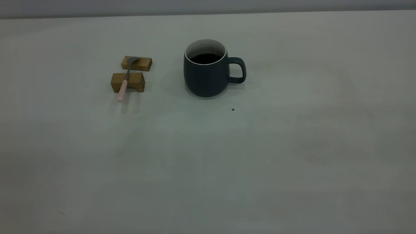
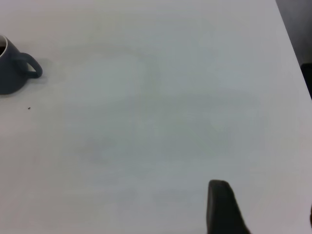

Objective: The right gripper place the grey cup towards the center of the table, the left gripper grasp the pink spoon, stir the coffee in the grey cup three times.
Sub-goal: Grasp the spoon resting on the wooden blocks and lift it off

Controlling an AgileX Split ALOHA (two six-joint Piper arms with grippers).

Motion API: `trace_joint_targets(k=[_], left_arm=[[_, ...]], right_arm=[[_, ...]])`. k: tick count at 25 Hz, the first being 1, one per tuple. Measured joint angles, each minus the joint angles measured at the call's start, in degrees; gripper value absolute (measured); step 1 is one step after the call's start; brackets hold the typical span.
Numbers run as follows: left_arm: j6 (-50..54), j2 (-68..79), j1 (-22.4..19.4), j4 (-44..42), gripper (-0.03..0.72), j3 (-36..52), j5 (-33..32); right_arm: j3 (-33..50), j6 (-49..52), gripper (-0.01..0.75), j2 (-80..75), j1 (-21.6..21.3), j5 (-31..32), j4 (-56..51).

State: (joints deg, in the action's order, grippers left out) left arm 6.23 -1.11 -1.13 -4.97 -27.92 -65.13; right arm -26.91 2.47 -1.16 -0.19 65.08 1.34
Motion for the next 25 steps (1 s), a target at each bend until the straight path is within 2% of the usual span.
trace_joint_targets(k=[18,21,25], left_arm=[[0.0,0.5,0.0,0.0,0.558,0.0,0.0],[0.0,5.5,0.0,0.0,0.564,-0.5,0.8],[1.9,19.8,0.0,0.2,0.572,-2.3,5.0]], right_arm=[[0.0,0.0,0.448,0.0,0.0,0.0,0.0],[0.0,0.0,0.447,0.0,0.0,0.0,0.0],[0.0,0.0,0.447,0.0,0.0,0.1,0.0]])
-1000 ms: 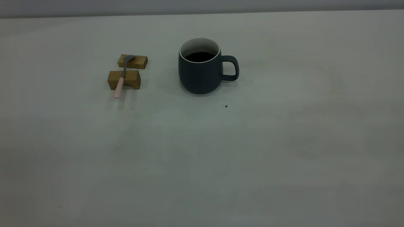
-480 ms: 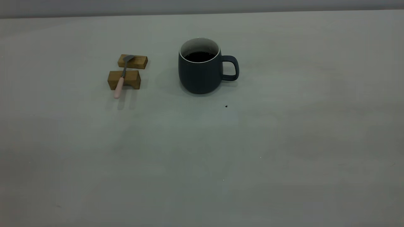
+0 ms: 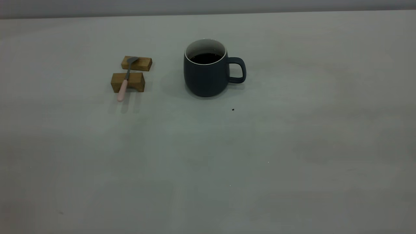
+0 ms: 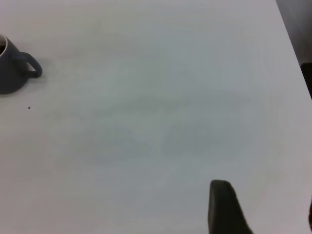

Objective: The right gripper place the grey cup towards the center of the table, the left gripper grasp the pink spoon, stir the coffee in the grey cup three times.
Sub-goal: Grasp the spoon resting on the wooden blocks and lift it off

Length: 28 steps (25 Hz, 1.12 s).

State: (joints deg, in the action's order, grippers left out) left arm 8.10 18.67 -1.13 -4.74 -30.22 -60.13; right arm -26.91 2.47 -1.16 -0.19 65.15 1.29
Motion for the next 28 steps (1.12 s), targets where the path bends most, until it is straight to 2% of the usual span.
trace_joint_targets(k=[12,15,19,28], left_arm=[[2.8,47.7,0.0,5.6,0.573,-9.1,22.8],[2.8,57.8,0.3,5.8,0.573,-12.7,26.8],[3.9,70.7,2.9,5.9,0.573,-18.9,29.8],[5.6,96.7,12.7,7.3,0.573,-36.9,31.7]], right_arm=[[0.0,0.0,0.447,0.0,0.0,0.0,0.0],[0.0,0.0,0.447,0.0,0.0,0.0,0.0],[0.0,0.0,0.447,0.0,0.0,0.0,0.0],[0.0,0.0,0.447,0.0,0.0,0.0,0.0]])
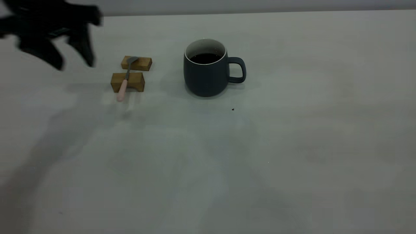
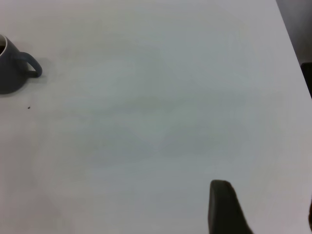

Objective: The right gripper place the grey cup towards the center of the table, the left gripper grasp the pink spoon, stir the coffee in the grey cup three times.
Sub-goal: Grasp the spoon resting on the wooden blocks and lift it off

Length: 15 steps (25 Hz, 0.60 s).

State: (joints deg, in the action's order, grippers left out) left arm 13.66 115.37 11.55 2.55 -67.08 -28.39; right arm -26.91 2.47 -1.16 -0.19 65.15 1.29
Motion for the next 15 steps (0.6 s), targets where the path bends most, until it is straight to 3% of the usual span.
trace_joint_targets(k=[8,15], left_arm=[[1.7,14.8,1.7,0.1,0.573,-13.0,-2.2],[1.6,21.8,1.7,0.9,0.573,-16.5,-2.0]], right_arm=[[0.0,0.0,0.447,0.0,0.0,0.0,0.0],[0.0,0.0,0.447,0.0,0.0,0.0,0.0]])
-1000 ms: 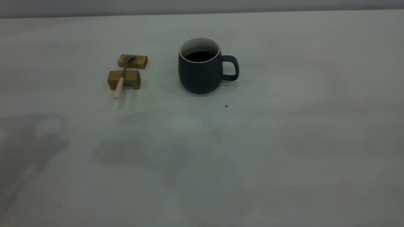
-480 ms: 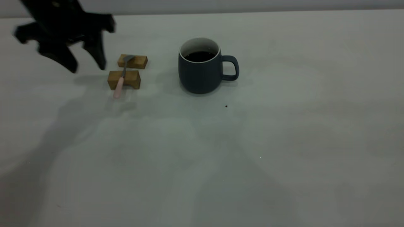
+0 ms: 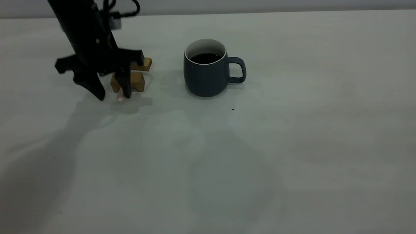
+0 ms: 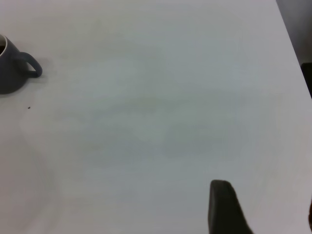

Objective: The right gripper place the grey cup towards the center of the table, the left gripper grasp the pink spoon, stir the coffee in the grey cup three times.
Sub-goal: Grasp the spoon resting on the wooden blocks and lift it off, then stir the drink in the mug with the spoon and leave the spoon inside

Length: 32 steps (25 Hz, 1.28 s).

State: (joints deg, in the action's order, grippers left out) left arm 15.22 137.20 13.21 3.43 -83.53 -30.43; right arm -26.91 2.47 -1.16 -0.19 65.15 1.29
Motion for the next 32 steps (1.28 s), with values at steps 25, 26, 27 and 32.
trace_joint_targets(k=[25,26,27,32], left_arm=[[0.5,-4.8,0.6,4.6,0.144,-7.8,-13.9],[1.0,-5.7,0.6,6.5,0.144,-9.0,-15.5],[2.2,-6.6,0.6,9.2,0.144,-10.0,-17.4],[15.3,-8.5,0.6,31.4,0.144,-14.1,-26.1]], right_arm=[[0.0,0.0,0.447,0.1,0.0,0.0,0.0],[0.0,0.0,0.447,0.1,0.0,0.0,0.0],[0.0,0.0,0.447,0.1,0.0,0.0,0.0],[0.0,0.0,0.447,0.1,0.0,0.0,0.0]])
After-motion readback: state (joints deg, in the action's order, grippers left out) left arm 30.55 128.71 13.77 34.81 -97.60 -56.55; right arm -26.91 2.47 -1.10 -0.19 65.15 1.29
